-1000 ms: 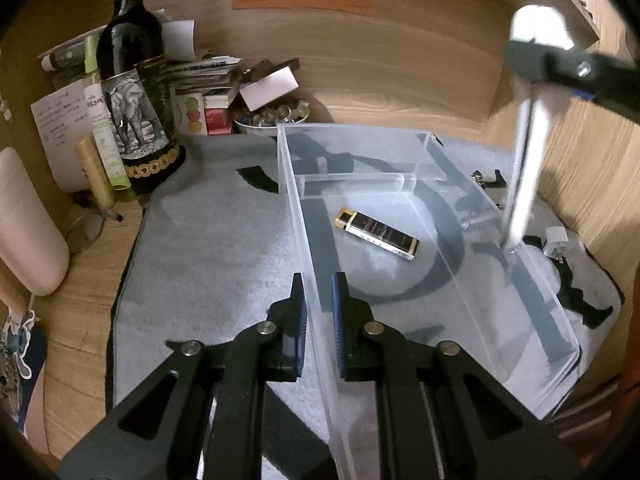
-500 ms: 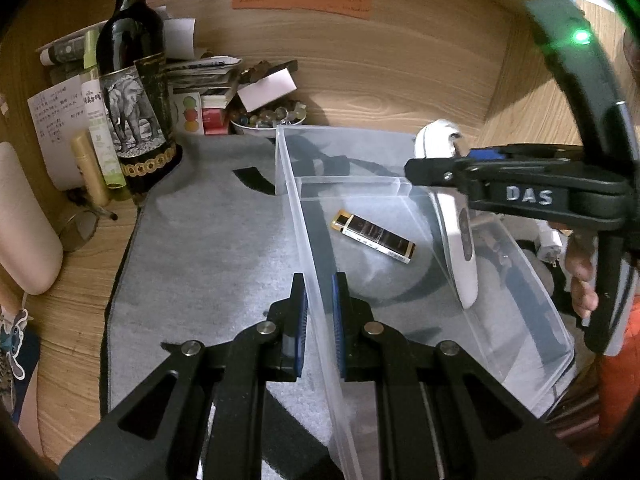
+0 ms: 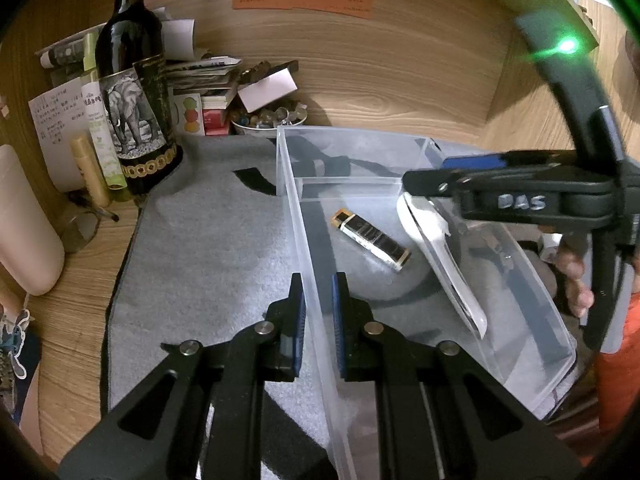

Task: Organize rigid objects
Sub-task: 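Lower the massager wand into the box and release it, then grasp the white plug charger with the right gripper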

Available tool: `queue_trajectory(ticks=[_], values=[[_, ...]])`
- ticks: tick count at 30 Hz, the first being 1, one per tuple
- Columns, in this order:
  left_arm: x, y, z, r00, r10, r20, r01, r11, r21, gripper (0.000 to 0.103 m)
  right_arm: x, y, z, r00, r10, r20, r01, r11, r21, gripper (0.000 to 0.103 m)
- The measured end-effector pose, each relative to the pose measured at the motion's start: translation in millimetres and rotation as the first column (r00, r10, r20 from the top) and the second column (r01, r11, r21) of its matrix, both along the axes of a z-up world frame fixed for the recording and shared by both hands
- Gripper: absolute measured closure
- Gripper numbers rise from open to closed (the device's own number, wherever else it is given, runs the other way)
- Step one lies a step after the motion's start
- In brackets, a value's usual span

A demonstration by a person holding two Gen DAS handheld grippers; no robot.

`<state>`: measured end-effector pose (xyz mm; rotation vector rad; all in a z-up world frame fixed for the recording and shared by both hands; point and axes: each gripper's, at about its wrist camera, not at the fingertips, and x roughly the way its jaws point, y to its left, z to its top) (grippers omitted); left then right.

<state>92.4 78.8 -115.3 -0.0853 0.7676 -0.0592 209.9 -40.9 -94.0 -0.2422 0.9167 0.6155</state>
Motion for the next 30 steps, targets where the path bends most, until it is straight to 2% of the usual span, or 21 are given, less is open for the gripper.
queue_trajectory(ticks=[5,7,13,19,23,30], values=[[1,-1,0,1.000,0.010,-0.004,-0.010,1.000,0.000,0.091,-12,-15,18,0.997,-0.017,0.075,0.015,1.000,0.022,0.037],[1,-1,1,1.000,0.015,-0.006,-0.015,1.000,-0.001,0.091,-18,-23,25,0.995,-0.026,0.101,0.024,0.999,0.029,0.029],[2,-2,1,1.000,0.025,-0.013,-0.025,1.000,0.009,0.091,-35,-48,36,0.981,-0.072,0.182,0.071,0.997,0.009,0.019],[3,-3,1,0.999,0.032,-0.018,-0.032,0.999,0.015,0.091,-49,-87,29,0.966,-0.166,0.197,0.173,0.985,-0.017,0.018],[4,-3,2,0.999,0.037,-0.024,-0.037,0.999,0.013,0.091,-59,-121,17,0.952,-0.257,0.167,0.265,0.964,-0.023,0.018],[4,-6,2,0.999,0.048,-0.025,-0.047,0.998,0.029,0.091,-67,-164,-15,0.922,-0.367,0.121,0.379,0.921,-0.092,0.018]])
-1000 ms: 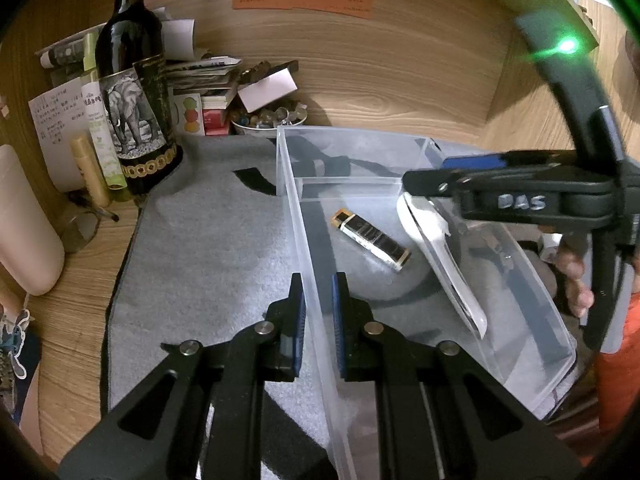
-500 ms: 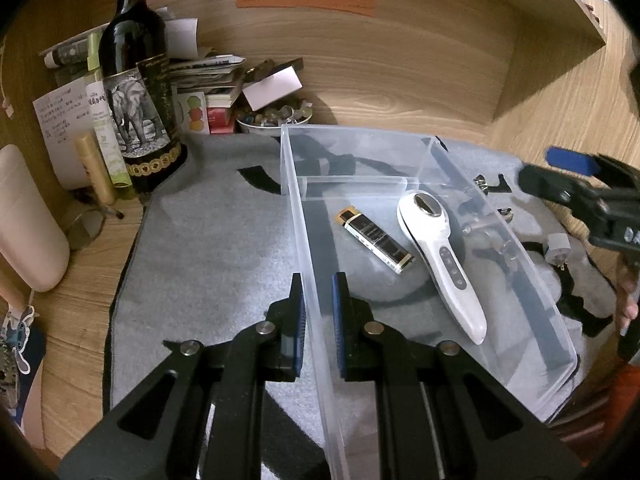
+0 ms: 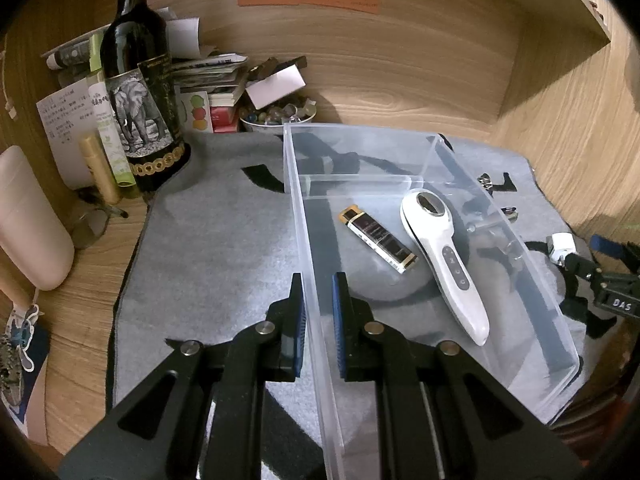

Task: Organize rigid objects
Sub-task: 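Grasp the white plug charger with the right gripper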

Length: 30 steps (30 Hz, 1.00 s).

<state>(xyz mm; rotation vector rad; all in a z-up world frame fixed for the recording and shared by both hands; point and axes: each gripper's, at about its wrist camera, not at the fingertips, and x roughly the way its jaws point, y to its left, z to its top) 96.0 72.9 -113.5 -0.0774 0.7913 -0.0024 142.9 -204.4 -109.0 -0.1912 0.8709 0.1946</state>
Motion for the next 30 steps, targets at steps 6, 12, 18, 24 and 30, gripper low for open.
queue_trajectory(ticks=[6,12,18,24,30], values=[[0,0,0,1.000,0.008,-0.003,-0.008,1.000,0.002,0.091,16,-27,-18,0.994,-0.099,-0.052,0.101,0.994,0.044,0.018],[0,0,0,1.000,0.017,-0.002,-0.017,1.000,0.004,0.091,33,-31,-27,0.989,-0.105,-0.100,0.113,0.990,0.080,0.037],[1,-1,0,1.000,0.012,-0.004,-0.012,1.000,0.018,0.091,39,-27,-35,0.988,-0.078,-0.135,0.091,0.992,0.091,0.065],[2,-1,0,1.000,0.009,-0.003,-0.009,1.000,0.016,0.091,29,-19,-24,0.994,-0.061,-0.087,0.069,0.994,0.090,0.067],[2,-1,1,1.000,0.008,-0.001,-0.008,1.000,0.015,0.091,23,-6,-1,0.999,-0.023,-0.026,0.026,0.994,0.109,0.067]])
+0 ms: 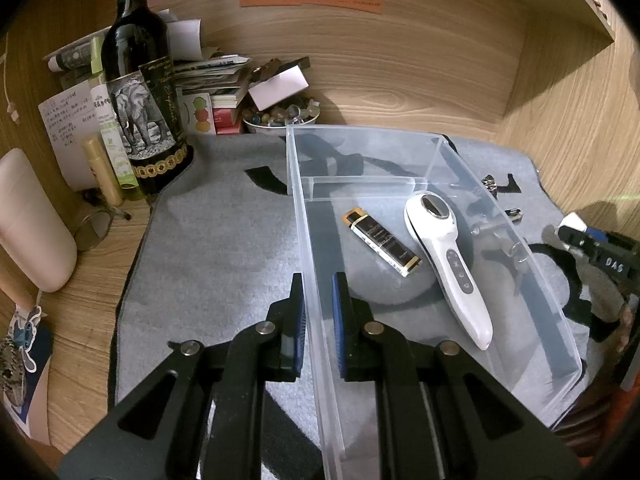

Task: Organize rigid objects
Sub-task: 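Grasp the white plug charger with the right gripper, then place the charger into the box beside the wand and release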

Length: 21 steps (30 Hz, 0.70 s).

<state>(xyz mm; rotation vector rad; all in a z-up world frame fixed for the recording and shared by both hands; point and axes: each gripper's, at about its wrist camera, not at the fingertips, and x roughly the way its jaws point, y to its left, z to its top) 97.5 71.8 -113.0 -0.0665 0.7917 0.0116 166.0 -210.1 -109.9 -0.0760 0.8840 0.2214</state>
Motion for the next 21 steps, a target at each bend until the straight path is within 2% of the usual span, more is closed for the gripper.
queue_trajectory(ticks=[9,15,21], values=[[0,0,0,1.000,-0.003,0.007,0.003,1.000,-0.013,0.091,-5,41,33,0.989,0.119,0.091,-0.121,0.993,0.011,0.067],[-1,2,0,1.000,-0.011,0.014,0.011,1.000,-0.021,0.091,-8,78,49,0.961,0.241,0.134,-0.247,0.968,0.031,0.067],[-2,6,0,1.000,-0.011,0.021,0.012,0.998,-0.060,0.091,-10,113,52,0.930,0.342,0.134,-0.347,0.938,0.018,0.067]])
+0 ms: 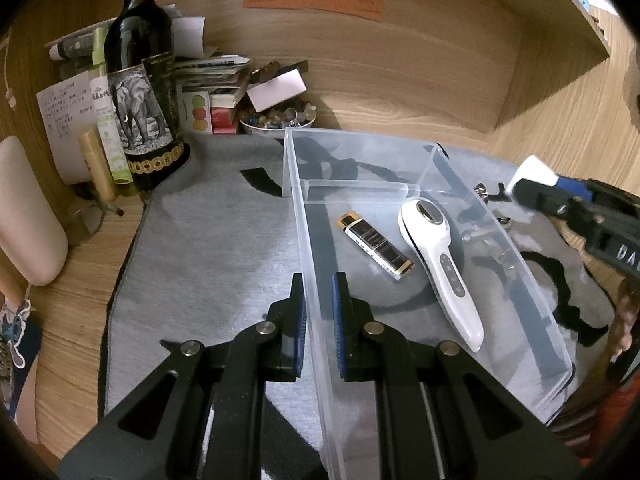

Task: Organize rigid objects
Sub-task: 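Place the charger into the box beside the wand and release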

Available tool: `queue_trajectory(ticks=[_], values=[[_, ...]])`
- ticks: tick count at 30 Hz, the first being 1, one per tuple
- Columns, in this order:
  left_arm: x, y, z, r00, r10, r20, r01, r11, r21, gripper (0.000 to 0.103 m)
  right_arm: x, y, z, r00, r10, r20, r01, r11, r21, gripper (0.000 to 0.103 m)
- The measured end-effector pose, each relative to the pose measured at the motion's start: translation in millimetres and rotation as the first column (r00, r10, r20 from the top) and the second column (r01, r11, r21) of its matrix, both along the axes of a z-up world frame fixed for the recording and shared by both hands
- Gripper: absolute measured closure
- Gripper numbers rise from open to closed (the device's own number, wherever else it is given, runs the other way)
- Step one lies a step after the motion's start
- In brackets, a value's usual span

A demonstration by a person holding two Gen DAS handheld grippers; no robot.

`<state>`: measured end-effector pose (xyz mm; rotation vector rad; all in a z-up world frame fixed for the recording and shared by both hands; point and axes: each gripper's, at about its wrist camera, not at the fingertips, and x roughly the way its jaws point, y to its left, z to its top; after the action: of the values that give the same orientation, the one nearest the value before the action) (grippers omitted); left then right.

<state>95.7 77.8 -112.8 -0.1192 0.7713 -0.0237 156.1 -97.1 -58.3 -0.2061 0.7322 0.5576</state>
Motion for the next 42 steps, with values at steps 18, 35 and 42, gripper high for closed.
queue_trajectory(ticks=[18,35,42], values=[[-2,5,0,1.000,-0.020,0.019,0.020,1.000,-0.023,0.091,-5,72,-44,0.963,0.208,-0.169,-0.233,0.962,-0.142,0.067],[-1,3,0,1.000,-0.012,0.015,0.012,1.000,-0.013,0.091,-15,64,-26,0.976,0.201,-0.087,-0.212,0.966,-0.149,0.027],[-1,2,0,1.000,-0.003,0.007,0.003,1.000,-0.007,0.091,-15,35,-5,0.992,0.125,-0.010,-0.125,0.986,-0.113,0.019]])
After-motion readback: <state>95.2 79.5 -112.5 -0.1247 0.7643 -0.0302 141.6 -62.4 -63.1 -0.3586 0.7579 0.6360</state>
